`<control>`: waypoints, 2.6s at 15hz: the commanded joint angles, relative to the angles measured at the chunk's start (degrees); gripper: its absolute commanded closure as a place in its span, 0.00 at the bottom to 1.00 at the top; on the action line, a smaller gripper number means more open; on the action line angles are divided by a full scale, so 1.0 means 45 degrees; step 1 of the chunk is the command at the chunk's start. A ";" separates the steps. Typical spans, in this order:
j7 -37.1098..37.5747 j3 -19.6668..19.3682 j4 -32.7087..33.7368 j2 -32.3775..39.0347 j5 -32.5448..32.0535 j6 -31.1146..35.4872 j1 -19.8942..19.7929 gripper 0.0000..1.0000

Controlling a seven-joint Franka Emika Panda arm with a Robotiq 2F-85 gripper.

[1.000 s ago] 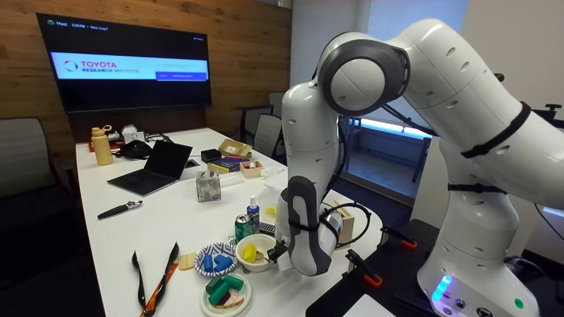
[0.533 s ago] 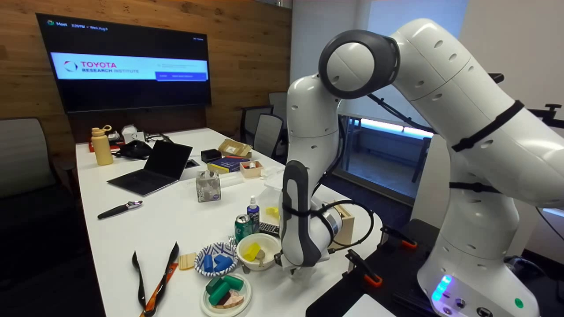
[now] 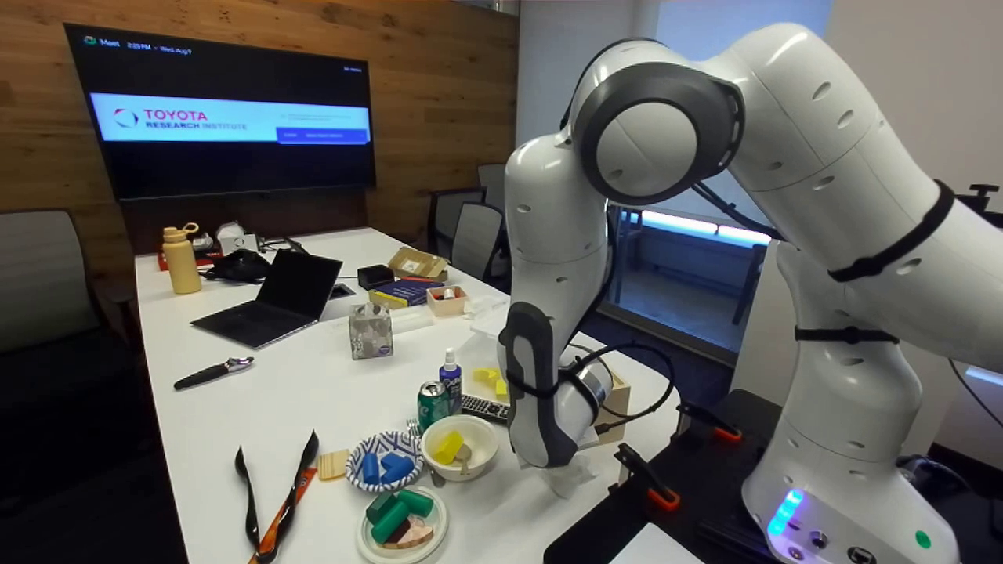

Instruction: Put the spoon in the bowl, then use the paper towel to clean the surface

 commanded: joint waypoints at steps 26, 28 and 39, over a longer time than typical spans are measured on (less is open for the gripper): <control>-0.0340 0.2712 -0.0779 -0.0426 0.1868 0.1449 -0.2742 1.00; -0.0044 0.2187 -0.0592 -0.0019 0.1828 0.1393 -0.2061 1.00; -0.2379 0.6593 0.0535 -0.0683 -0.1676 0.2604 -0.8118 1.00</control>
